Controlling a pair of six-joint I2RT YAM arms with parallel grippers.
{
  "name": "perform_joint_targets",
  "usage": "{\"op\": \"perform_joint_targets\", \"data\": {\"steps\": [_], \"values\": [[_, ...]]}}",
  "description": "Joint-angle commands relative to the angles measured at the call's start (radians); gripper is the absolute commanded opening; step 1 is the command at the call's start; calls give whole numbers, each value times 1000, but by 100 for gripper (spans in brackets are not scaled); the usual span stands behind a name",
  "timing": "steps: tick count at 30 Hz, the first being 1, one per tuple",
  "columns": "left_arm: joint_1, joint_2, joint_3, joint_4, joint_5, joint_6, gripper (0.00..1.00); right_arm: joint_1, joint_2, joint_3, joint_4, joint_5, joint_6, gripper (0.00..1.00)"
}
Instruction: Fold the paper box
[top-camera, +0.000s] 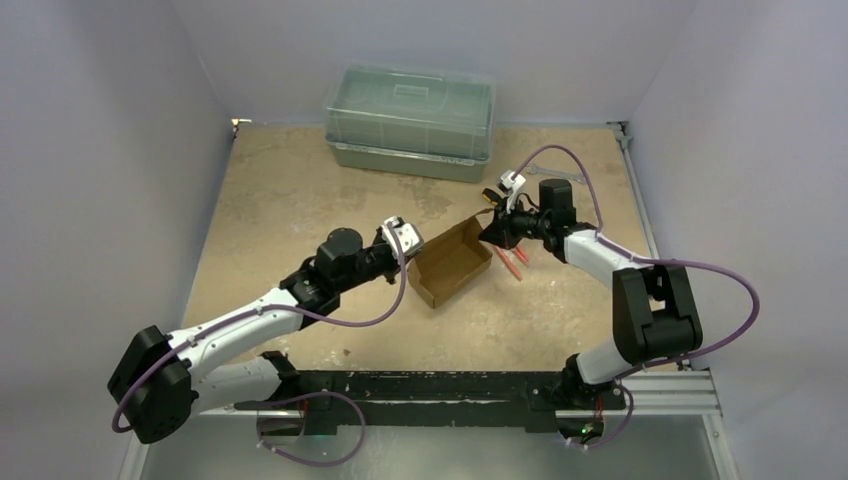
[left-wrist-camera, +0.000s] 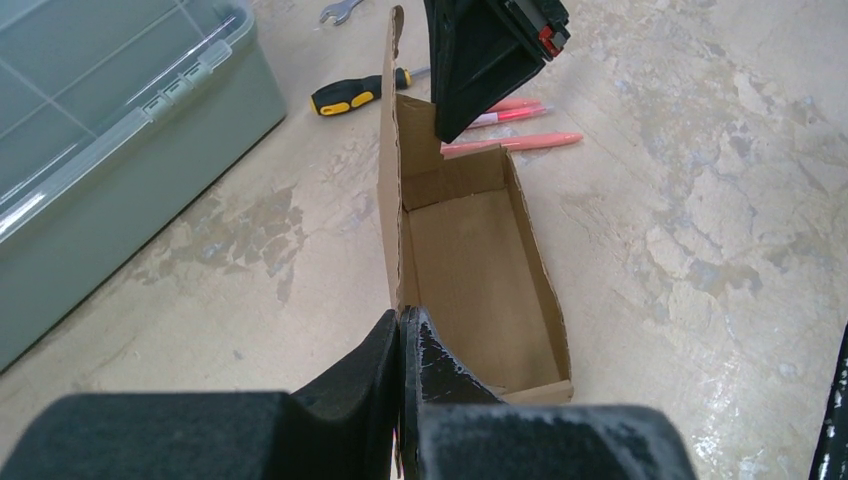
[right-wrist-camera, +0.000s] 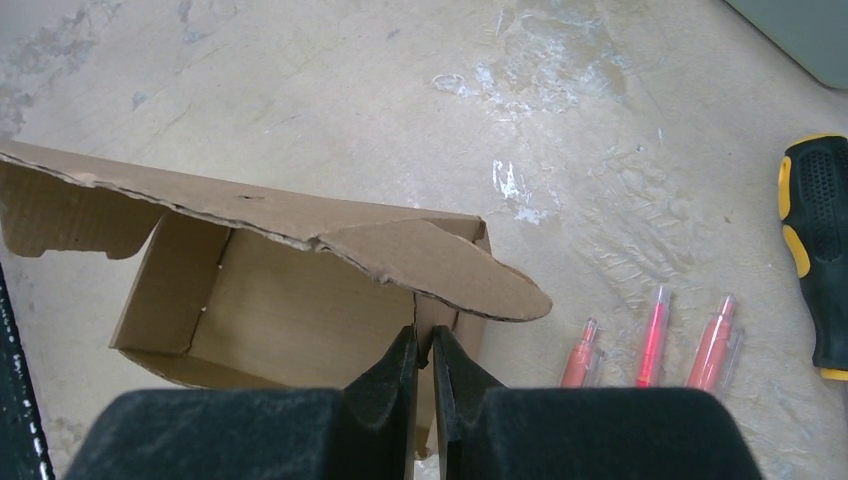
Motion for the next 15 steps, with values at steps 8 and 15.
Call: {"op": "perform_joint_targets", "data": {"steps": [8, 15], "values": [[-13, 32, 83, -130, 36, 131, 0, -15, -43, 41, -79, 2, -72, 28], [-14, 50, 106, -160, 36, 157, 0, -79, -105, 103, -282, -103, -253, 43]]}}
